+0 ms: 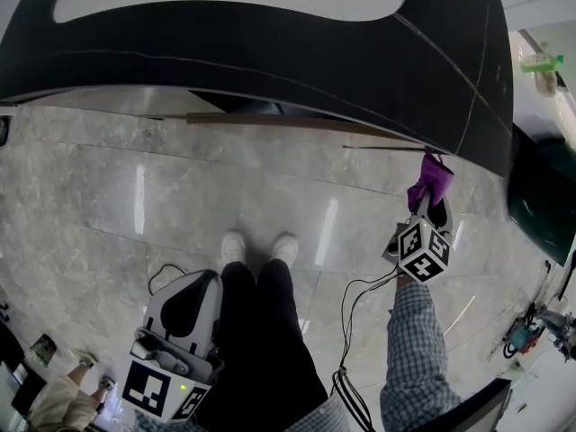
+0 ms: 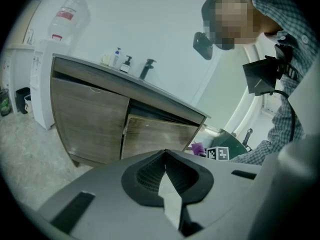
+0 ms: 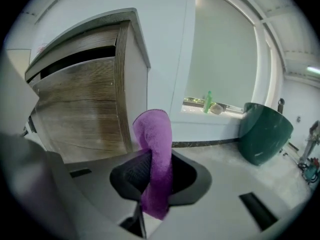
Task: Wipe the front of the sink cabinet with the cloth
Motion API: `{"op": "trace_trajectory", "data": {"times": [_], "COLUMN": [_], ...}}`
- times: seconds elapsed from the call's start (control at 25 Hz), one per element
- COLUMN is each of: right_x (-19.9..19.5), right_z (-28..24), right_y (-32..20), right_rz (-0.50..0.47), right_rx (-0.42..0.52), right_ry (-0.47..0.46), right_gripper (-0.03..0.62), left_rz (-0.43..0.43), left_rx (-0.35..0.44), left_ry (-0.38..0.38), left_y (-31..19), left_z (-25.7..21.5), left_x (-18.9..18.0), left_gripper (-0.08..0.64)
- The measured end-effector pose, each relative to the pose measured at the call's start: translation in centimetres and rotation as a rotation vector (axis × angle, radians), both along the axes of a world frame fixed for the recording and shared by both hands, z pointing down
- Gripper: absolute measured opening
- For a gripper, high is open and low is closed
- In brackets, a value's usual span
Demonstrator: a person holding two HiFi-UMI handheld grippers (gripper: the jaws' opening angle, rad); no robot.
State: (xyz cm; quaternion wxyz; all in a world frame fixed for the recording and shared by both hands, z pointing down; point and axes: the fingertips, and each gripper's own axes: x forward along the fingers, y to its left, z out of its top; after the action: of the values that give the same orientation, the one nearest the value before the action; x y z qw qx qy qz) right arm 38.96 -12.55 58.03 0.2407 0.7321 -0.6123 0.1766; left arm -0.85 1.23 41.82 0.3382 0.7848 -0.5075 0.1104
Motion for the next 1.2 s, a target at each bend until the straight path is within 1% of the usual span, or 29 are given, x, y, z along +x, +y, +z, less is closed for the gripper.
{"op": "trace_trajectory", "data": {"times": [0.12, 0.24, 0.6, 0.8, 1.2], "right_x": [-0.9, -2.6, -7.9, -11.8, -21.6], "right_z": [1.2, 2.5, 5.4, 5.8, 6.6], "right_y": [0.2, -0.1, -2.3, -3.3, -2.8], "right_rz": [0.013, 0.006, -0.073, -0.161, -0.293], "right_rx": [-0.01, -0.019, -0.042, -0.054, -0.067], "right_ry": [-0.028, -0.055, -0.089, -0.091, -0.173], "right_gripper": [0.077, 0.077, 0.077, 0.077, 0.077], "left_rz": [-0.01, -0.018, -0.062, -0.094, -0.151], "left_rx": [-0.003, -0.011, -0.023, -0.021, -0.018], "left_ry": [-0.007, -0.017, -0.037, -0.039, -0.03], "left_y": [0.0, 0.2, 0.4, 0.7, 1.8], "left_z": [0.2, 0.4, 1.3, 1.4, 1.4], "left_x": [-0.9, -2.0, -5.1, -7.2, -9.1], "left_gripper": [0.011, 0.011, 0.011, 0.011, 0.011]}}
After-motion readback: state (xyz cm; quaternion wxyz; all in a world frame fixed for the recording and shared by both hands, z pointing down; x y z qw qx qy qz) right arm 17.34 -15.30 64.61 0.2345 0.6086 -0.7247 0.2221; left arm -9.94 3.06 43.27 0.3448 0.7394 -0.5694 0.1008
